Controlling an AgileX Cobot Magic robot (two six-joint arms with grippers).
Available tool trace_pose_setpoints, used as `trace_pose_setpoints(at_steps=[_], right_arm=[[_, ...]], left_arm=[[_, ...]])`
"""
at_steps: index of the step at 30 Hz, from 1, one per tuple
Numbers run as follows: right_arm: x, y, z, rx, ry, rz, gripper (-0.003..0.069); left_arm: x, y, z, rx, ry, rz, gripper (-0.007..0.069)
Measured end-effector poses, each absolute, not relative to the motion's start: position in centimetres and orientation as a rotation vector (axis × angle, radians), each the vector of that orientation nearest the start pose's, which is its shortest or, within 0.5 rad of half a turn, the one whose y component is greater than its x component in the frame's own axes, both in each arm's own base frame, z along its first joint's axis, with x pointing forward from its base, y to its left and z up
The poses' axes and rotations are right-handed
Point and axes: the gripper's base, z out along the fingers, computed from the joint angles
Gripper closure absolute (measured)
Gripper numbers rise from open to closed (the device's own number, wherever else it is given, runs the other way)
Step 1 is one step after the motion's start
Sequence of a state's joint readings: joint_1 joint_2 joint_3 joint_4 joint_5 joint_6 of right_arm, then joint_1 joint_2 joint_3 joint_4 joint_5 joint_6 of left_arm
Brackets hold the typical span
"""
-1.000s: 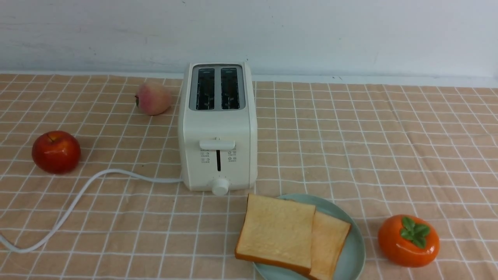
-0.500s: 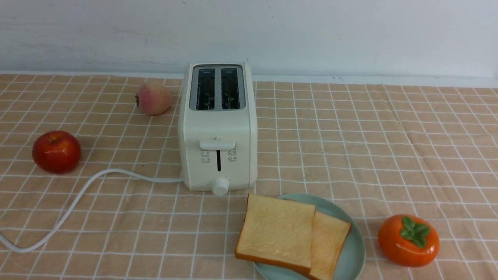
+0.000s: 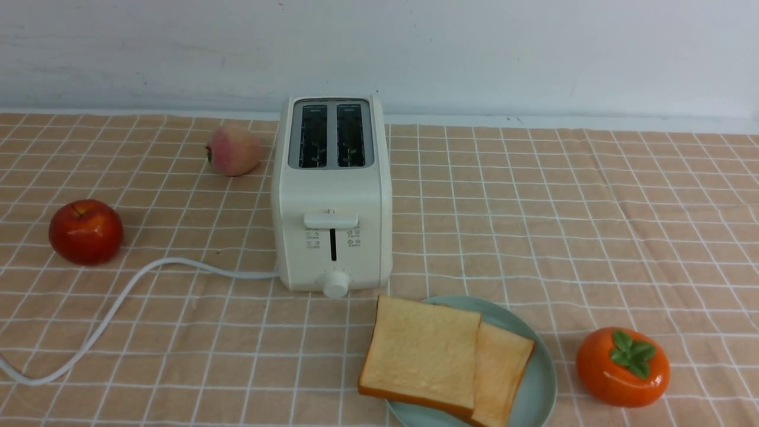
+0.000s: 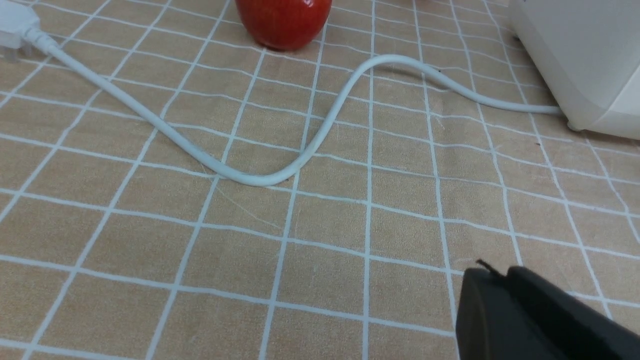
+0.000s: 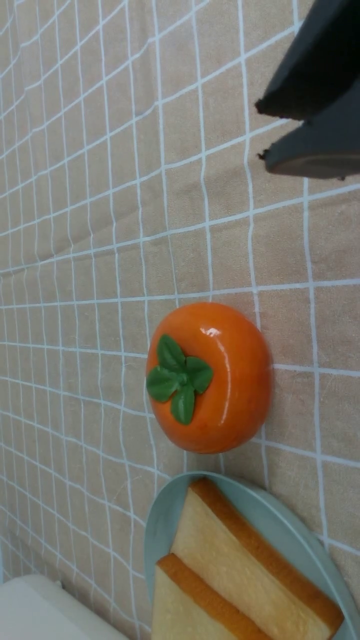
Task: Take toasted bread from bread machine on light coffee tablecloth place on plate.
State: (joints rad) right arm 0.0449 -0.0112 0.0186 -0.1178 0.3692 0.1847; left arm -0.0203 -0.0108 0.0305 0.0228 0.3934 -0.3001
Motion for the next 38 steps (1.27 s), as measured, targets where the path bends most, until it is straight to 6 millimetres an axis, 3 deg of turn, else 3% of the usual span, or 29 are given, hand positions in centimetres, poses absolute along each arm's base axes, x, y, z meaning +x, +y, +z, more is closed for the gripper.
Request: trace_pose_setpoints(at_steps=[38], right_arm=[[5.27,-0.15,17.45,0.057,1.857,0.044,0.0497]], left_arm=[[5.21,-0.03,16.82,-0.25,1.885,-0.195,0.0555]])
